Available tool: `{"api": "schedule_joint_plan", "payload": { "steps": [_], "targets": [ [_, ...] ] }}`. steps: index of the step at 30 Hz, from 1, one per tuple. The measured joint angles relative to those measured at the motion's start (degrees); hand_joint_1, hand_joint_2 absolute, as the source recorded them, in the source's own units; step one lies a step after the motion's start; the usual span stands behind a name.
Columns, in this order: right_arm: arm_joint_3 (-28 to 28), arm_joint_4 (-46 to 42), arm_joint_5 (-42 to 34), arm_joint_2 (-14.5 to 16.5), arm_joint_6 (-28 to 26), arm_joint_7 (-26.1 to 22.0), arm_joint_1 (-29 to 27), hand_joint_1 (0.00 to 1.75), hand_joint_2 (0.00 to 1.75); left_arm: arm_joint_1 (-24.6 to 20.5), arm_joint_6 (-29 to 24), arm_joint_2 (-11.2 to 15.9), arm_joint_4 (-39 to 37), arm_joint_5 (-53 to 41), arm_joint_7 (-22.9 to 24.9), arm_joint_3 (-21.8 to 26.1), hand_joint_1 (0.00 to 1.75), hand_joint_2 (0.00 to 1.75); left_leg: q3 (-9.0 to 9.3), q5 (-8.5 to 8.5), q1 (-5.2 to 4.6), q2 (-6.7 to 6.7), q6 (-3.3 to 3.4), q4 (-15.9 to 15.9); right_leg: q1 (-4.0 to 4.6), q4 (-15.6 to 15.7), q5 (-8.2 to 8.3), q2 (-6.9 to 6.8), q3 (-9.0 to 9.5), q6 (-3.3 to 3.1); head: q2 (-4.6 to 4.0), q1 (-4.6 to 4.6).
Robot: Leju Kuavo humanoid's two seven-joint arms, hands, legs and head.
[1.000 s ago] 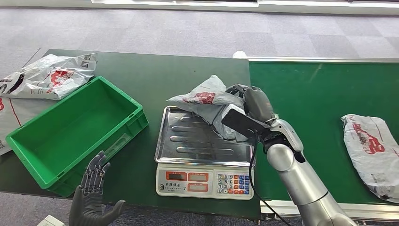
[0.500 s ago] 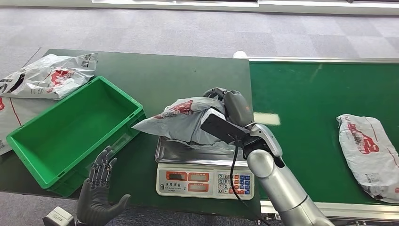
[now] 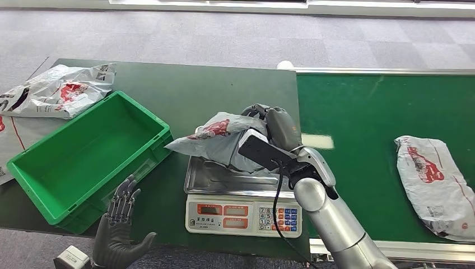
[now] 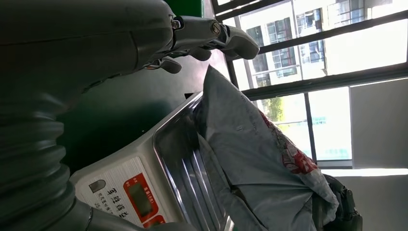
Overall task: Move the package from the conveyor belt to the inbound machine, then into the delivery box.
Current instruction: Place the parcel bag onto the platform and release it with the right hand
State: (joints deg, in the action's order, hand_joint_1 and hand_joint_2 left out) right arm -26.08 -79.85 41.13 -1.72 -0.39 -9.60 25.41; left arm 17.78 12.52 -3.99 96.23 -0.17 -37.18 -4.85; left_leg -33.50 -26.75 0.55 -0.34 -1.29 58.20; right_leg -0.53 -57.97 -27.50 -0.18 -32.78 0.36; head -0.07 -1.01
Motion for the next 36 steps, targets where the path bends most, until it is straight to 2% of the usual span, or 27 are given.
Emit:
{"api": "schedule_joint_plan", "payload": {
  "steps": [22,26,30,36],
  "targets": [
    [0.0,-0.01,0.0,0.13,0.0,0.0,-0.06,1.75,1.75,-0.02,0.0,0.27,-0.01,0.01,-0.01,-0.02,0.0,1.75,0.0,0.0,0.0,0.0,0.0,0.0,-0.01,0.0,0.0,0.0,0.0,0.0,0.0,0.0],
    [-0.02,0.0,-0.08,0.15,0.53,0.03,0.03,0.0,1.75,0.03,-0.48,0.26,0.01,-0.04,-0.04,-0.02,0.0,1.75,-0.02,0.0,0.0,0.0,0.0,0.0,0.0,0.0,0.0,0.0,0.02,0.0,0.0,0.0],
    [-1.12,1.46,-0.57,0.86,4.23,0.54,2.19,0.0,1.75,1.78,-3.33,-0.32,1.99,-0.85,0.08,0.26,0.0,1.75,-0.03,-0.01,0.0,0.15,0.0,-0.01,0.01,-0.02,0.03,0.13,-0.04,-0.04,0.0,-0.01],
    [-2.25,4.08,-0.9,2.09,4.68,0.78,4.94,0.0,1.75,3.84,-3.37,-1.09,4.74,-1.22,0.44,0.67,0.0,1.75,-0.02,0.01,0.01,0.03,0.0,-0.01,0.03,-0.02,0.03,0.01,0.0,-0.05,0.0,0.0]
  ]
}}
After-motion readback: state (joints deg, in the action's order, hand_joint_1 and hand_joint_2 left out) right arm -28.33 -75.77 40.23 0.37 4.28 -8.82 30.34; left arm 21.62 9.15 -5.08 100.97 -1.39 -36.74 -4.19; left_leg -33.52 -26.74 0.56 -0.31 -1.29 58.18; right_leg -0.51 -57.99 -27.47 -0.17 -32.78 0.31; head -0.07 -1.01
